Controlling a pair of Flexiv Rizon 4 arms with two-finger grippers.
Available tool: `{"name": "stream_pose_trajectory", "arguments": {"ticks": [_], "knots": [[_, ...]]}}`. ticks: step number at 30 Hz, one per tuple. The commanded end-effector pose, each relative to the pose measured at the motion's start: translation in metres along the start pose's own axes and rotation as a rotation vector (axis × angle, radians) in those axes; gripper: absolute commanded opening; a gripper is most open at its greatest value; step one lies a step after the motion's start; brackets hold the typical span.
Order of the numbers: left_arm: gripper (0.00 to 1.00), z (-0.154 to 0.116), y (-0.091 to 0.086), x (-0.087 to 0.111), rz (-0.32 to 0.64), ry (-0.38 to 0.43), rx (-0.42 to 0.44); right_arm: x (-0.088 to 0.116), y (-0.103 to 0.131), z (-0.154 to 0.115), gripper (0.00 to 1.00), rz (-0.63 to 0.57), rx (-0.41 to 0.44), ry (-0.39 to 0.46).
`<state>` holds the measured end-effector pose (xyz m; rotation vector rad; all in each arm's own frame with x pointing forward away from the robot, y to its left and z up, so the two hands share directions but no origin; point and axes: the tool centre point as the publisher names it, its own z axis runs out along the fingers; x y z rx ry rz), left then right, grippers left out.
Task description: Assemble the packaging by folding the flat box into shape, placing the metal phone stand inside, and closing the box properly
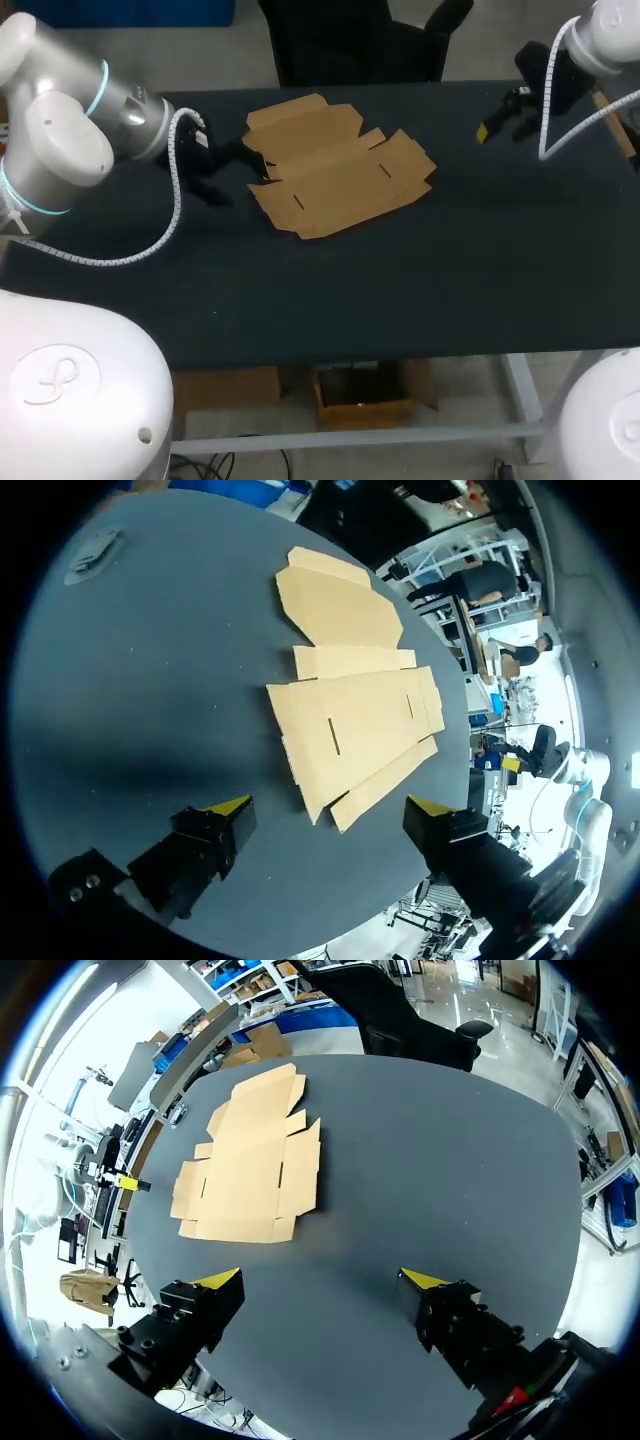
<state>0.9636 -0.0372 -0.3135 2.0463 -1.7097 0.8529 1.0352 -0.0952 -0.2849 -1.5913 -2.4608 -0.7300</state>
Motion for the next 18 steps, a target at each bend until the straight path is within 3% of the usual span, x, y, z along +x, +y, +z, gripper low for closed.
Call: {"name": "stream_pose_trajectory", "arguments": {"ticks": [1,12,16,18], "knots": [[1.00,0.017,-0.003,-0.005,-0.029,0.011,-0.039,0.001,-0.006,-0.001,1.00,-0.004,-0.002,0.000],[1.00,0.044,0.002,-0.017,-0.092,0.052,-0.080,0.005,-0.014,0.003,1.00,-0.020,0.003,0.015],[0.97,0.054,0.000,-0.019,-0.095,0.068,-0.094,0.006,-0.018,0.001,1.00,-0.024,0.000,0.022],[0.91,0.058,-0.001,-0.018,-0.093,0.071,-0.096,0.006,-0.020,0.000,1.00,-0.025,-0.001,0.025]]}}
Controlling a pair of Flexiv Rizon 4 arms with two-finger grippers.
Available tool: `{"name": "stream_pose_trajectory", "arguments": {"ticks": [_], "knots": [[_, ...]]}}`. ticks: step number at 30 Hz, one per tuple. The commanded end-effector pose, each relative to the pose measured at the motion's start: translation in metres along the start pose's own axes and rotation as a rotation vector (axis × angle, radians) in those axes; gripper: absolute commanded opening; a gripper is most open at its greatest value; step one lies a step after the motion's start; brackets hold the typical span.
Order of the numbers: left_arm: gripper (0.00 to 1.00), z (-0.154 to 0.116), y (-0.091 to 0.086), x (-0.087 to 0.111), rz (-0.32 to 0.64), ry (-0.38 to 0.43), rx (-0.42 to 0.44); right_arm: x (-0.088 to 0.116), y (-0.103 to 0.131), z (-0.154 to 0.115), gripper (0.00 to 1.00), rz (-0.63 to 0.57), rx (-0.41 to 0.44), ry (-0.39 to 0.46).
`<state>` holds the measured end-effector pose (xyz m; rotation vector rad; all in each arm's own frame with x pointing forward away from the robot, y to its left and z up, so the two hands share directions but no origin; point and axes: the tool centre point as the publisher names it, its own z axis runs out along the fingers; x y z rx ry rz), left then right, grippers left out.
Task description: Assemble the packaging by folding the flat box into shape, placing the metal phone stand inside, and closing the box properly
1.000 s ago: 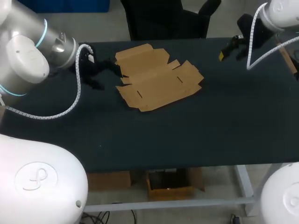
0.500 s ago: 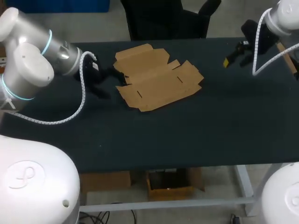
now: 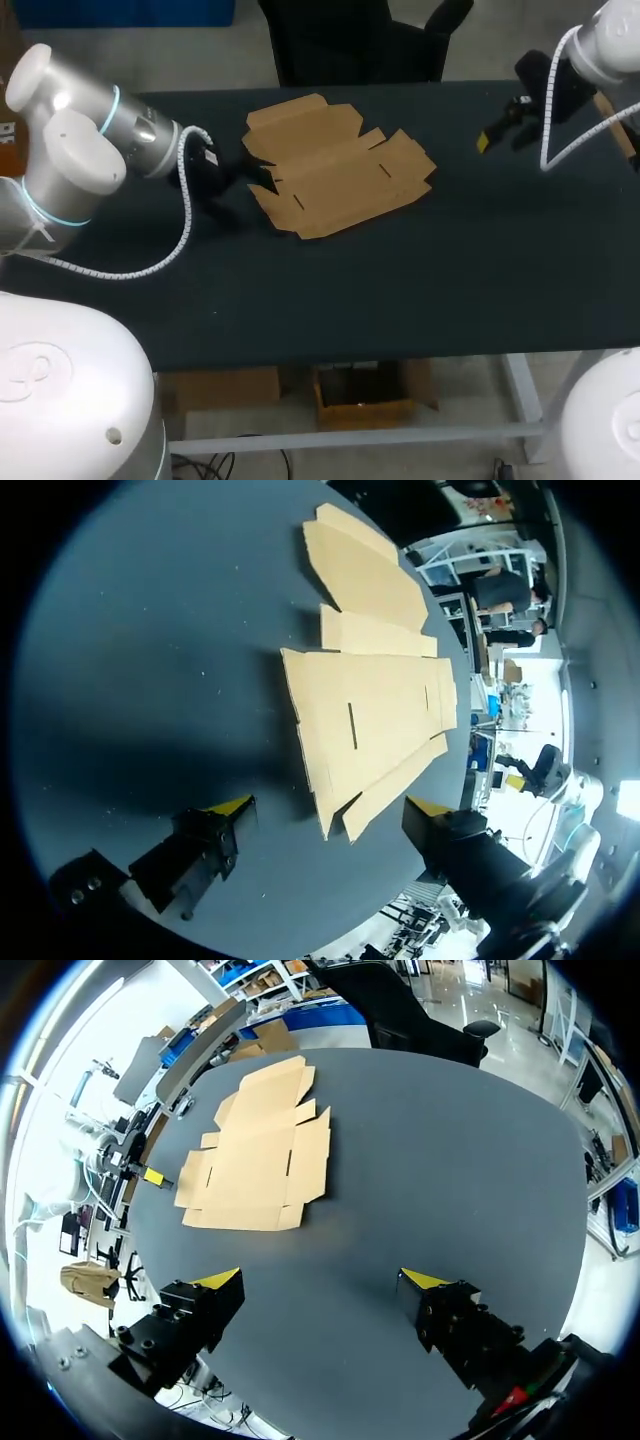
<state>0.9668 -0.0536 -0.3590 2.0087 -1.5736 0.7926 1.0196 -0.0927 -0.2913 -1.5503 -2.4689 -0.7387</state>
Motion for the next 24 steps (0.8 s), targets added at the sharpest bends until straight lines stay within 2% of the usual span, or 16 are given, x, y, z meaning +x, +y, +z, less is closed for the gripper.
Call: {"name": "stream_pose_trajectory", "arguments": {"ticks": [1,6,9,13,14,16,18,23,24], "knots": [[0.89,0.013,-0.008,-0.001,0.007,0.013,-0.017,-0.001,-0.006,-0.005,1.00,-0.003,-0.006,0.007],[0.74,0.022,-0.013,0.001,0.015,0.024,-0.023,-0.003,-0.011,-0.008,1.00,0.000,-0.012,0.014],[0.73,0.029,-0.015,-0.001,0.019,0.025,-0.023,-0.005,-0.013,-0.010,1.00,0.003,-0.018,0.019],[0.64,0.037,-0.018,-0.006,0.011,0.031,-0.026,-0.007,-0.015,-0.010,1.00,0.006,-0.019,0.022],[0.57,0.038,-0.019,-0.006,0.009,0.031,-0.025,-0.007,-0.015,-0.010,1.00,0.007,-0.018,0.022],[0.50,0.040,-0.024,-0.009,0.001,0.039,-0.021,-0.008,-0.016,-0.010,1.00,0.006,-0.017,0.024],[0.49,0.042,-0.028,-0.011,-0.003,0.037,-0.011,-0.008,-0.016,-0.010,1.00,0.003,-0.018,0.030],[0.25,0.046,-0.039,-0.017,-0.025,0.029,-0.001,-0.007,-0.016,-0.010,1.00,-0.005,-0.023,0.034],[0.10,0.046,-0.040,-0.018,-0.026,0.029,-0.001,-0.006,-0.016,-0.010,1.00,-0.006,-0.023,0.034]]}}
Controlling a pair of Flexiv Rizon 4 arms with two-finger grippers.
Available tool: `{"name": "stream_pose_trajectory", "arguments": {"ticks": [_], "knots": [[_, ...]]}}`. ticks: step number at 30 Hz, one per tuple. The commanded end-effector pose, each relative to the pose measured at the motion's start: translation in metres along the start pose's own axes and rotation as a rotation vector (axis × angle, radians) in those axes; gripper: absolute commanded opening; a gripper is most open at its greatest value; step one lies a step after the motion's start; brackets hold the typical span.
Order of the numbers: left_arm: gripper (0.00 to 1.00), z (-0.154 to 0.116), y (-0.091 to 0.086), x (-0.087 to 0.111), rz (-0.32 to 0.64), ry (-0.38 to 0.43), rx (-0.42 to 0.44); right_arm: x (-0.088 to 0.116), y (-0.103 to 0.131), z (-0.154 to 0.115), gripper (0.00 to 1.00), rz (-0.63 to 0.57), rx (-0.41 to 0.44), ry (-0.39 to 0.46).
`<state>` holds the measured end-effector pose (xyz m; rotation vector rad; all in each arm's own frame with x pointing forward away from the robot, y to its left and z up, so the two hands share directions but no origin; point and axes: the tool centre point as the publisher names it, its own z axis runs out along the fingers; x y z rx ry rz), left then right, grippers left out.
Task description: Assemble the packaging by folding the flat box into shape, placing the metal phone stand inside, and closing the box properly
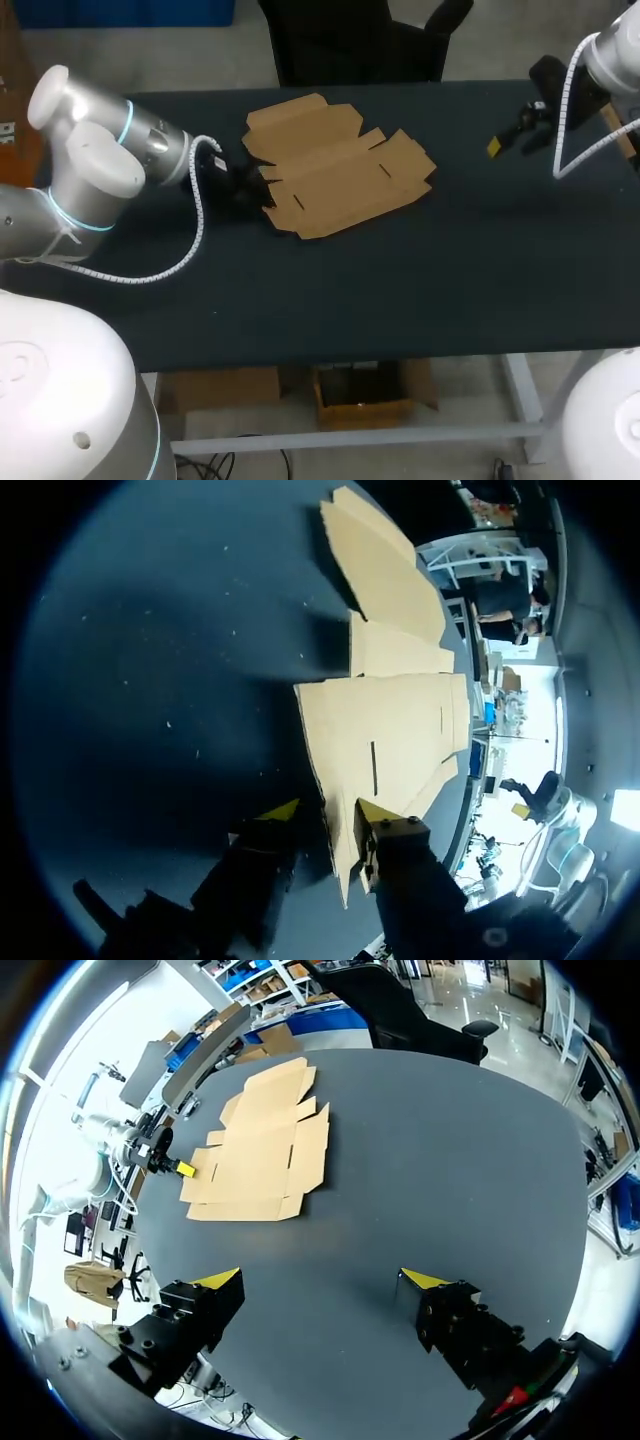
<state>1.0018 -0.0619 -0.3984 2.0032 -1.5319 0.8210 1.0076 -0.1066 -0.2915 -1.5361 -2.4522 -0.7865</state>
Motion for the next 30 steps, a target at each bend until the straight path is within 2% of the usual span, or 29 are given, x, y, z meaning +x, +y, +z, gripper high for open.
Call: {"name": "stream_pose_trajectory", "arguments": {"ticks": [1,7,13,17,21,30], "knots": [[0.00,0.006,-0.009,-0.003,-0.007,-0.005,-0.008,0.000,-0.001,-0.002,1.00,-0.005,0.000,0.008],[0.00,-0.002,-0.010,0.000,0.012,-0.005,-0.008,0.000,-0.001,-0.003,1.00,-0.011,-0.001,0.007],[0.00,-0.018,0.000,0.005,0.064,-0.013,-0.043,0.001,-0.001,-0.003,1.00,-0.010,0.003,0.005],[0.00,-0.030,0.010,0.011,0.101,-0.018,-0.090,0.001,-0.001,-0.001,1.00,-0.010,0.009,0.007],[0.00,-0.037,0.023,0.013,0.131,0.007,-0.175,0.003,0.000,0.000,1.00,-0.011,0.010,0.010],[0.00,-0.043,0.049,0.003,0.152,0.010,-0.265,0.006,0.000,0.001,1.00,-0.017,0.012,0.014]]}}
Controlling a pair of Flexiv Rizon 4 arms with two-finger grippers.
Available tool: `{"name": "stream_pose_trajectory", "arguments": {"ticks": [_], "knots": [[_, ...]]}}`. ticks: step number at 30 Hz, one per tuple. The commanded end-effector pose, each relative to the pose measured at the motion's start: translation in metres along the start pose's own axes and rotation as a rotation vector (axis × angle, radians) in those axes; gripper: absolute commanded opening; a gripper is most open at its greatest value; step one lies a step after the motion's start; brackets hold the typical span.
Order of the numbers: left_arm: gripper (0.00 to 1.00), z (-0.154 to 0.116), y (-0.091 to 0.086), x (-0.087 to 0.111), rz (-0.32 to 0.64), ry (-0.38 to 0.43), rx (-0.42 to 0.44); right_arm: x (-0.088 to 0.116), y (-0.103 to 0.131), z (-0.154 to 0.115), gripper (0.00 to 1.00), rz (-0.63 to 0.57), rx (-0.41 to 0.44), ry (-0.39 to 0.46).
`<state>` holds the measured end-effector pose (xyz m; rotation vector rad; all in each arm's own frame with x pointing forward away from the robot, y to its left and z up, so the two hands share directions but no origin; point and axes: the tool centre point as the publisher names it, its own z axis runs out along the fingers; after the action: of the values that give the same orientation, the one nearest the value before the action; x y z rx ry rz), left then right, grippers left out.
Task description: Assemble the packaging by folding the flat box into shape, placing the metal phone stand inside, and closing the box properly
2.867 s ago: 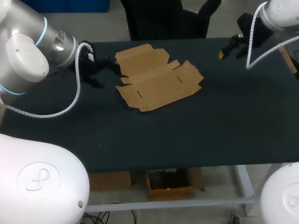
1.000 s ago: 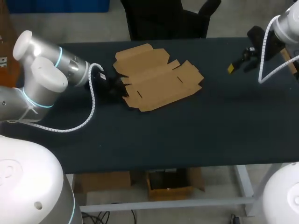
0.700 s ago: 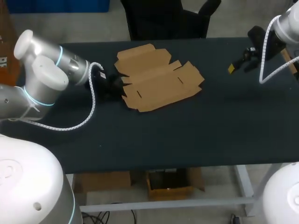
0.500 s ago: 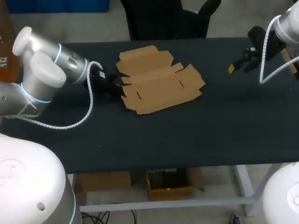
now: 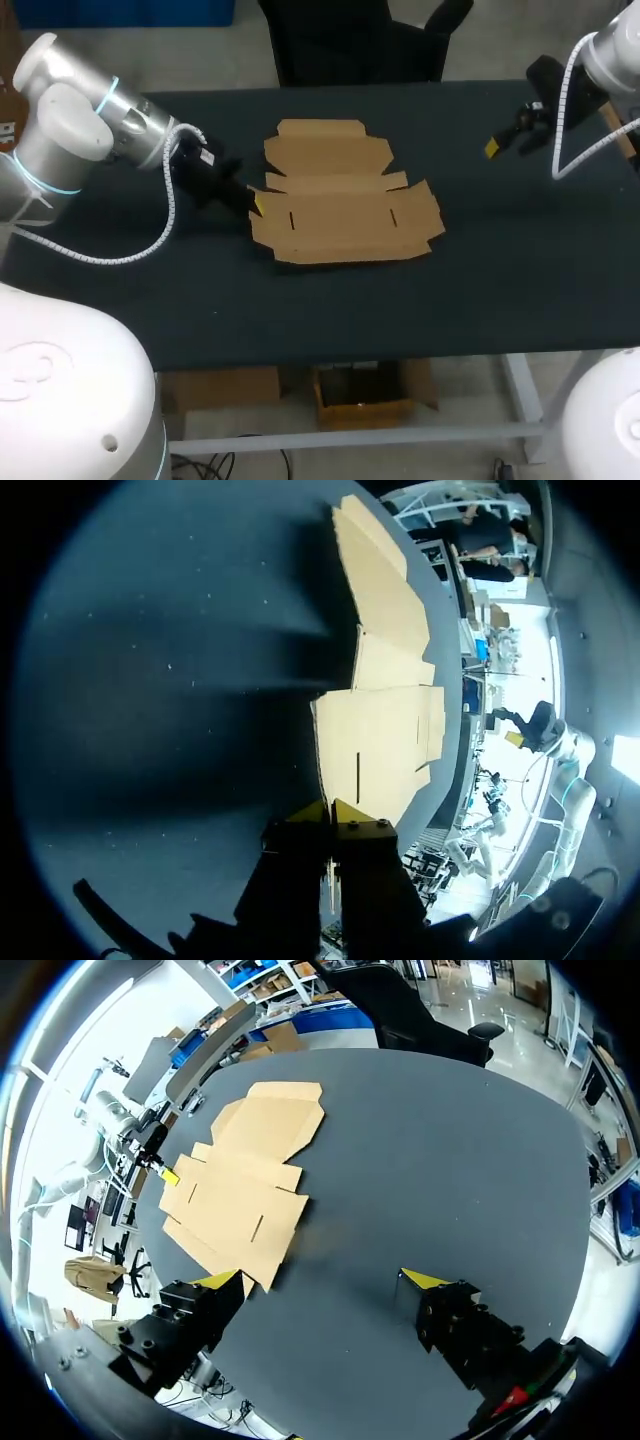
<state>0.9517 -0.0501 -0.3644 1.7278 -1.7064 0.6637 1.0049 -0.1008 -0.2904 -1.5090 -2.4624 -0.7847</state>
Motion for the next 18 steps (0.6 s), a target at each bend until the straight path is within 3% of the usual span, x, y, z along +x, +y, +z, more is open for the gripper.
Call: {"name": "stream_pose_trajectory", "arguments": {"ticks": [1,6,12,13,15,16,17,18], "knots": [[0.00,-0.001,0.007,-0.004,0.002,0.003,-0.026,0.000,0.000,-0.001,1.00,0.000,0.006,0.007],[0.00,0.004,0.024,-0.007,0.010,-0.008,-0.029,0.001,-0.001,0.000,1.00,0.000,0.007,0.006],[0.00,0.007,0.037,-0.008,0.026,0.005,0.033,0.001,-0.004,0.001,1.00,0.006,0.007,0.007],[0.07,0.008,0.039,-0.008,0.032,0.014,0.029,0.001,-0.004,0.001,1.00,0.008,0.006,0.008],[0.40,0.010,0.043,-0.009,0.033,0.015,0.036,0.001,-0.006,0.000,1.00,0.010,0.005,0.009],[0.58,0.010,0.045,-0.009,0.037,0.017,0.037,0.001,-0.006,0.000,1.00,0.011,0.005,0.010],[0.86,0.010,0.046,-0.009,0.038,0.019,0.042,0.001,-0.007,0.000,1.00,0.015,0.003,0.010],[1.00,0.009,0.047,-0.009,0.042,0.008,0.049,0.001,-0.008,0.000,1.00,0.017,0.003,0.010]]}}
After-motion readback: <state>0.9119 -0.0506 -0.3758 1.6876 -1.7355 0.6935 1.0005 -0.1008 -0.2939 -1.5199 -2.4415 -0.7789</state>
